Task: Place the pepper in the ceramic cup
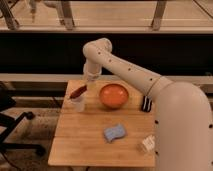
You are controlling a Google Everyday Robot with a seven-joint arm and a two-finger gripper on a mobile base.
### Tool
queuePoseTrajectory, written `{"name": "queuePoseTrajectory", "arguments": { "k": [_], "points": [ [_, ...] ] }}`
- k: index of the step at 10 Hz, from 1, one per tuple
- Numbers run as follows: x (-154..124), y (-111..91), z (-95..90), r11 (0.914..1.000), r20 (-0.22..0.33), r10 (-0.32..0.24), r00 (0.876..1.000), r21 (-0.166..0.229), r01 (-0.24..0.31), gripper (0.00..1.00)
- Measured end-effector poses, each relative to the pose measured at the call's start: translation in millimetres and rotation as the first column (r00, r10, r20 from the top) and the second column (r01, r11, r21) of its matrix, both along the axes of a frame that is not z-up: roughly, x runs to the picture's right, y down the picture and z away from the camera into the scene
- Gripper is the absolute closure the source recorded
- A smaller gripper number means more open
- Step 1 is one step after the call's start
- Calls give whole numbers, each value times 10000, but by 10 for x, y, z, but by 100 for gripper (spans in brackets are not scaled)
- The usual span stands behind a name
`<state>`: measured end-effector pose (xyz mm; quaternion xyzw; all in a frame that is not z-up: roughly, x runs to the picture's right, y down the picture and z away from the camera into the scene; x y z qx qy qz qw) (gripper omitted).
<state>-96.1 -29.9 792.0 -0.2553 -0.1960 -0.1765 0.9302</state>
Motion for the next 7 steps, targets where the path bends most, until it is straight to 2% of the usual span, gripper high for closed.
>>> {"name": "queuePoseTrajectory", "arguments": {
  "k": [7],
  "points": [
    [-2, -20, 58, 9998, -41, -162, 9999, -112, 161, 95]
  ]
}}
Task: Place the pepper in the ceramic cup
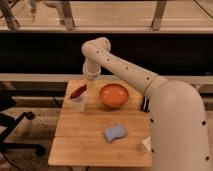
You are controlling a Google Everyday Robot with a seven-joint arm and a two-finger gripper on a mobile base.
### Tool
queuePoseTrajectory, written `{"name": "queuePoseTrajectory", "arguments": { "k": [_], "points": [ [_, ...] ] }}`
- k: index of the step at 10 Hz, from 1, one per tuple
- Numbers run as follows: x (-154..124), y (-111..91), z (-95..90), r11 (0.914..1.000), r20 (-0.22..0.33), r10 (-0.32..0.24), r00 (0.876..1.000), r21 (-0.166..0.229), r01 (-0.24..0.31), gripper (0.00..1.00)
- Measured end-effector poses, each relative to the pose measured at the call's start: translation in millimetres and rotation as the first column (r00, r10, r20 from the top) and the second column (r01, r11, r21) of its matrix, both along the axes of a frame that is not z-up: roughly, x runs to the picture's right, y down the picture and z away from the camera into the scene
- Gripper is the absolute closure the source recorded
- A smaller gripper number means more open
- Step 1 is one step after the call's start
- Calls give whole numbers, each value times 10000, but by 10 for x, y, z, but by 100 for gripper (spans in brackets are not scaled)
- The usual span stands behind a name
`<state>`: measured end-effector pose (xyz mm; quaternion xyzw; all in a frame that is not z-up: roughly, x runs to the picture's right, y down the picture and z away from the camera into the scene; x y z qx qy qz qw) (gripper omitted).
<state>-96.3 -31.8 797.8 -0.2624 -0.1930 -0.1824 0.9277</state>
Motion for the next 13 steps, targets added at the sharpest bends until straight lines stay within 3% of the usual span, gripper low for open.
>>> {"name": "queuePoseTrajectory", "arguments": {
  "k": [13],
  "points": [
    [4, -55, 86, 9998, -200, -138, 9997, -134, 135, 95]
  ]
}}
